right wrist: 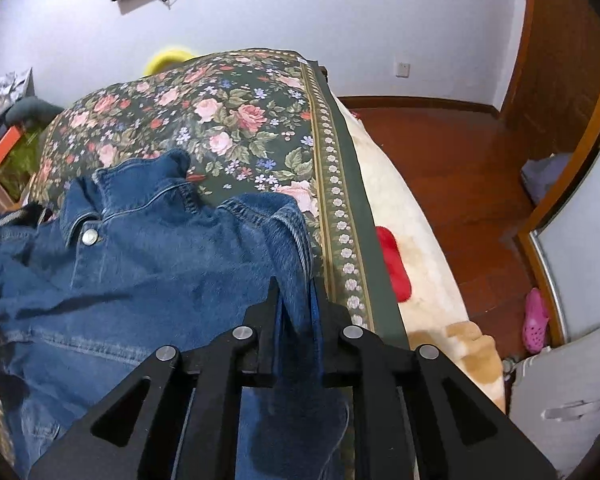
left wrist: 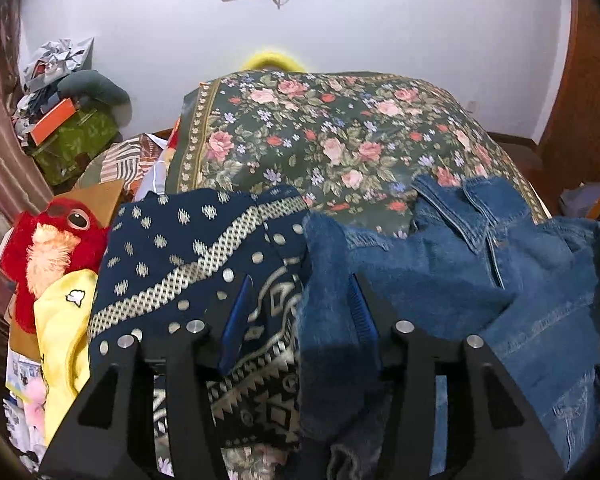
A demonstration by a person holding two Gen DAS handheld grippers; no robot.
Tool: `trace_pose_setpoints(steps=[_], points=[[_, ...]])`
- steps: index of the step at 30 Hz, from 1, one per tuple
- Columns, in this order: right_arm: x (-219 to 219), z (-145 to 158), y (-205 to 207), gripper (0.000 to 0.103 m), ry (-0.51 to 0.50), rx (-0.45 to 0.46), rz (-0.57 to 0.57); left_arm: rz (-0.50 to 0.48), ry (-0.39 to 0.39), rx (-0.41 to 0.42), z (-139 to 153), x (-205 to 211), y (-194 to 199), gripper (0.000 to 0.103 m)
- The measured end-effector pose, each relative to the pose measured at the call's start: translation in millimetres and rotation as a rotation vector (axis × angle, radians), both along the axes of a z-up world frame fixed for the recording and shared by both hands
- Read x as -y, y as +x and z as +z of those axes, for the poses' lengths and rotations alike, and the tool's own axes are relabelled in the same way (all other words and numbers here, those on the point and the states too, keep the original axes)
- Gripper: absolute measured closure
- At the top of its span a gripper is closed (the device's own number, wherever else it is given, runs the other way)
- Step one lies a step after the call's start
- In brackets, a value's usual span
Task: Fold large clothes
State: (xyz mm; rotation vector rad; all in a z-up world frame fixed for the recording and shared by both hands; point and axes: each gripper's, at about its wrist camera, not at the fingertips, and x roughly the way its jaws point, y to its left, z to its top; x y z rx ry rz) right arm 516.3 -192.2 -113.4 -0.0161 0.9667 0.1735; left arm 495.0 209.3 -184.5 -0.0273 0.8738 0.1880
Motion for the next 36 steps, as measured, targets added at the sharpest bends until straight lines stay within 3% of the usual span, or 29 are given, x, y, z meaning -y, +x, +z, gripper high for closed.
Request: trace_pose_setpoints(steps=[3, 7, 12, 20, 22, 23, 28, 36], points=[[1.5, 17.2, -16.9, 0.062, 0.014, 0.03, 0.016, -0.021, -0.008, -0.002, 6.3, 5.5, -11.0, 0.052], [2.6, 48.2, -44.1, 0.046, 0.022, 0.088, 0.021, -0.056, -0.009, 0.021, 25.5, 15.4, -33.3, 0.044], [0.9, 78.8, -70.9, 0.034, 0.058, 0.118, 0.031, -0.095, -0.034, 0.036, 52.6, 26.7, -67.3, 0.021], [-15.5, 108.4, -130.9, 0.031, 0.032, 0.171, 0.114, -0.129, -0.08, 0.085, 76.2, 35.8, -128.1, 0.012], [-17.7, 106.3, -146.1, 0.019, 0.045, 0.166, 0.131, -0.136, -0.081, 0.084, 73.4, 36.4, -143.3, 0.01], [-18.1, 103.5, -152.9, 0.018, 0.053, 0.167, 0.131, -0.143, -0.077, 0.08, 69.4, 36.5, -151.4, 0.009], [-25.6, 76.4, -181.4, 0.018, 0.044, 0.11, 0.173, -0.131, -0.088, -0.009, 37.4, 32.2, -179.6, 0.009], [-14.0, 16.9, -216.2, 0.018, 0.048, -0.057, 0.147, -0.082, -0.228, -0.164, -25.3, 13.8, -226.7, 0.009]])
